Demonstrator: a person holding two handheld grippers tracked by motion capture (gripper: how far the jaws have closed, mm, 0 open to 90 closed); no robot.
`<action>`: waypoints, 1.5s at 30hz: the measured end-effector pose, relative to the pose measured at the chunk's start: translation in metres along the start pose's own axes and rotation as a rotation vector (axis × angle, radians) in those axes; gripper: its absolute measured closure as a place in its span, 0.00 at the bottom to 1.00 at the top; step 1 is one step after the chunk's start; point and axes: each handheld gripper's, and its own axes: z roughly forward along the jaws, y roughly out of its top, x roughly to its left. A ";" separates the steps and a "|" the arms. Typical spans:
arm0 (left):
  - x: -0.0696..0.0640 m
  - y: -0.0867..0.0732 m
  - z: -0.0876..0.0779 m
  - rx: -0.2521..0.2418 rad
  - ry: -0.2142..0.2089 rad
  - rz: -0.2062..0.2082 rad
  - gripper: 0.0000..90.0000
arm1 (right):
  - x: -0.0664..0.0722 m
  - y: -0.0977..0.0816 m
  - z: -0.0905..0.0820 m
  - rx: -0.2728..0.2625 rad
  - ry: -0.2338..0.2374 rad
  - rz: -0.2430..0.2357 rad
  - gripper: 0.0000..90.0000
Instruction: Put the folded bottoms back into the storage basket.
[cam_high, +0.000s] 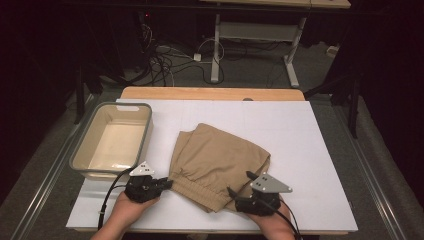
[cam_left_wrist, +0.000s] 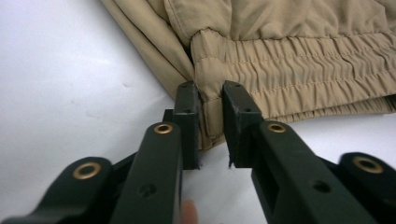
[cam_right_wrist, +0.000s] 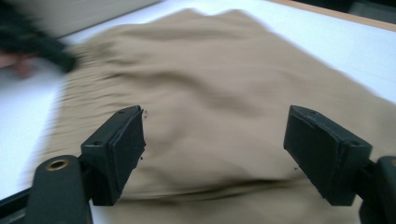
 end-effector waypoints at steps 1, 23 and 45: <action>-0.001 -0.001 0.000 -0.006 0.006 0.010 0.86 | -0.011 0.000 0.001 -0.005 -0.030 0.028 0.23; -0.006 -0.004 -0.002 -0.027 0.027 0.058 0.86 | -0.113 -0.002 0.060 0.201 -0.174 0.224 0.76; -0.008 -0.004 -0.002 -0.033 0.044 0.070 0.86 | -0.102 -0.003 0.055 0.144 -0.141 0.116 0.94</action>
